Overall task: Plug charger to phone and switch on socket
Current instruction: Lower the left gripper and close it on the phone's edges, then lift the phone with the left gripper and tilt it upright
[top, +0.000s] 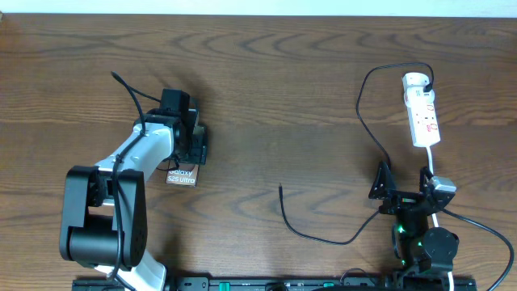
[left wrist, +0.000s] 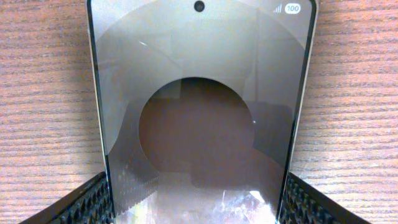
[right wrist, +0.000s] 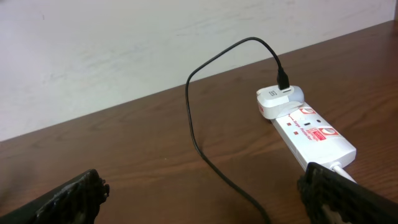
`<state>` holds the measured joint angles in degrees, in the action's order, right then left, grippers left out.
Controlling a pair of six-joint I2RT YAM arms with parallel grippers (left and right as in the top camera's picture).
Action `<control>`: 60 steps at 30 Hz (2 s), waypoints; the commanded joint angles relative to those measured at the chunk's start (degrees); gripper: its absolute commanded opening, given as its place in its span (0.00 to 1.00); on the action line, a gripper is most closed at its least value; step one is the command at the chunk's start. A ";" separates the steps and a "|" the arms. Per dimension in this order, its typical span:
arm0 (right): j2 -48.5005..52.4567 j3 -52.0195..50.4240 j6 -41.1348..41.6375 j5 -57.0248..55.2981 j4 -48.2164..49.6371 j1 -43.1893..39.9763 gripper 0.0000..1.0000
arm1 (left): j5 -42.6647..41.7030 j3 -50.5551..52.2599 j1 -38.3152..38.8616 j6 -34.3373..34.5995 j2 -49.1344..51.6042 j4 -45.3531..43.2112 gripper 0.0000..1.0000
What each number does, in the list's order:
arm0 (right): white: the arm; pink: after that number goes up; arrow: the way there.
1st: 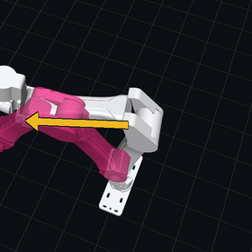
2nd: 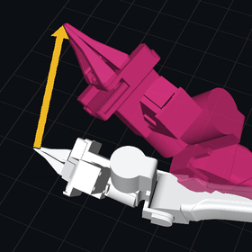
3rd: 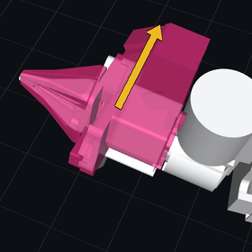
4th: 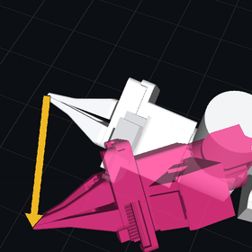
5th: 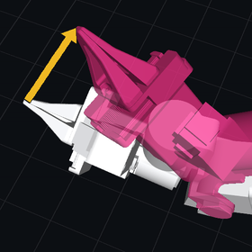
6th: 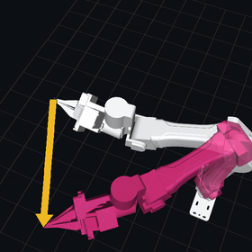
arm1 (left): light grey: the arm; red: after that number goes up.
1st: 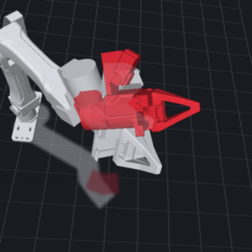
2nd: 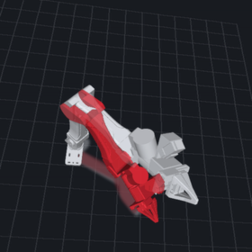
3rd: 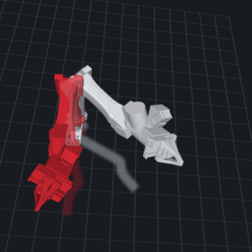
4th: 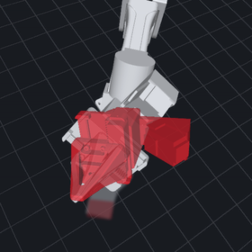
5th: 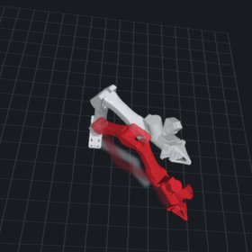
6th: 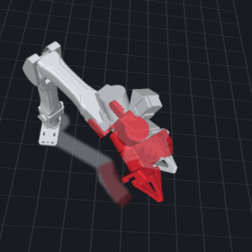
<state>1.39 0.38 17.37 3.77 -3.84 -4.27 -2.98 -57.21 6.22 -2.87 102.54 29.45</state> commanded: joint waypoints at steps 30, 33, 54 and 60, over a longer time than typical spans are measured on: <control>-0.28 -0.07 -0.70 -0.42 -0.26 0.24 0.99 | 0.87 0.57 0.02 -0.35 -0.13 -0.48 0.07; -0.28 -0.07 -0.70 -0.44 -0.26 0.24 0.99 | 0.61 0.02 0.02 -0.31 -1.81 0.22 0.07; -0.26 -0.07 -0.70 -0.44 -0.26 0.24 0.99 | -22.47 -0.46 -0.09 19.58 -33.66 -1.05 0.07; -0.26 -0.07 -0.70 -0.44 -0.26 0.24 0.99 | -33.16 -0.46 -2.47 37.48 -37.29 -3.10 0.07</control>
<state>1.39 0.38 17.37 3.77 -3.84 -4.27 -26.35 -56.90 5.63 20.67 67.02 27.59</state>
